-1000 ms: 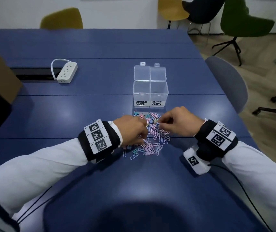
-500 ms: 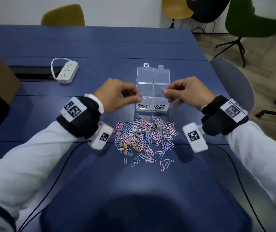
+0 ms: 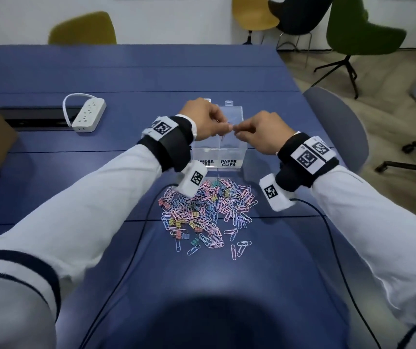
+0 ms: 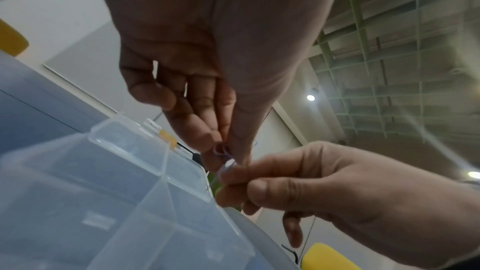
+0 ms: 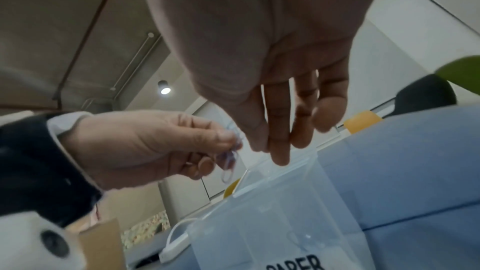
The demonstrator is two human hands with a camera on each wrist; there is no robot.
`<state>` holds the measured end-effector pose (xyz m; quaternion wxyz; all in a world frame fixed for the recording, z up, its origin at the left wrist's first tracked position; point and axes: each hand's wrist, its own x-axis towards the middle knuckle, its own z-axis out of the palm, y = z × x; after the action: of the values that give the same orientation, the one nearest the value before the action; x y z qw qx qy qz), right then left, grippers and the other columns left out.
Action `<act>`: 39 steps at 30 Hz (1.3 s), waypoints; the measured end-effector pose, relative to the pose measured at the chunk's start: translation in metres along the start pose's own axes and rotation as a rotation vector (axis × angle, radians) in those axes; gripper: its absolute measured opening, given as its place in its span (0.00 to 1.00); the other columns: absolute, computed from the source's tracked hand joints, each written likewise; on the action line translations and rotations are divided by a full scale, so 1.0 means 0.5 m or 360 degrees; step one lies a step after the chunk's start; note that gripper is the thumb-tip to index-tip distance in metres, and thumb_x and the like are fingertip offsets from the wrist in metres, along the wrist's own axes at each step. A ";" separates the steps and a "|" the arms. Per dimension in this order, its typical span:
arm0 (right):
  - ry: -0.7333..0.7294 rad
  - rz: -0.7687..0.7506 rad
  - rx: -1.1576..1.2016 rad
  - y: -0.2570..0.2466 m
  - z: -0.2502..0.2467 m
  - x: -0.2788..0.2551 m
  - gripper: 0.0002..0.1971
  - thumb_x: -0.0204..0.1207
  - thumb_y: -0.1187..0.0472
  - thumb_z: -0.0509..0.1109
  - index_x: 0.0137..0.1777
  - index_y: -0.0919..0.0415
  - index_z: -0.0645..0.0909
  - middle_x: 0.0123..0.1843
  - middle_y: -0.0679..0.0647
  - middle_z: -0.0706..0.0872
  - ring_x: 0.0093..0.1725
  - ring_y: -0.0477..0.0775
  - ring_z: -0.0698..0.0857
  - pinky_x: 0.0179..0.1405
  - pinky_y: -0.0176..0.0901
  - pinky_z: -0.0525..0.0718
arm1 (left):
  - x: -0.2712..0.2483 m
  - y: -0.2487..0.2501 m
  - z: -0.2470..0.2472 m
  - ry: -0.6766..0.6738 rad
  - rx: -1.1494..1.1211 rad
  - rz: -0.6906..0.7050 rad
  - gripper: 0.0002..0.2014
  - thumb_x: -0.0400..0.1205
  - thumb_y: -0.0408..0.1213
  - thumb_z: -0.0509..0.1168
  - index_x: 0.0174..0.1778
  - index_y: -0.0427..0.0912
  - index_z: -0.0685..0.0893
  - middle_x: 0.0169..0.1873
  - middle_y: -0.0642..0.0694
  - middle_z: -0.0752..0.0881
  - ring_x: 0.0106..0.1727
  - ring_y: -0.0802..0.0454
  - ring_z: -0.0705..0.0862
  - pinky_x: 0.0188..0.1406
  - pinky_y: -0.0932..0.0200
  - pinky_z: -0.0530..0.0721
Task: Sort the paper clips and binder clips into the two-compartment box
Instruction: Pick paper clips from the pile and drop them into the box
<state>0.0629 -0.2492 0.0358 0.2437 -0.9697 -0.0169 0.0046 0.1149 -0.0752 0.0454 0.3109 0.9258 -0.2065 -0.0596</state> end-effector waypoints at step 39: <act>-0.0284 0.0058 -0.0005 0.052 0.113 -0.182 0.03 0.68 0.60 0.76 0.41 0.55 0.88 0.31 0.48 0.87 0.32 0.45 0.85 0.38 0.27 0.81 | -0.211 -0.148 0.035 -0.0653 0.0617 0.0212 0.24 0.75 0.48 0.72 0.68 0.53 0.80 0.57 0.50 0.81 0.53 0.53 0.81 0.56 0.55 0.81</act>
<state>-0.0284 -0.2485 -0.0259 0.2396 -0.9660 -0.0210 0.0952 0.0405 0.0128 -0.0150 0.0830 0.9209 -0.3330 -0.1847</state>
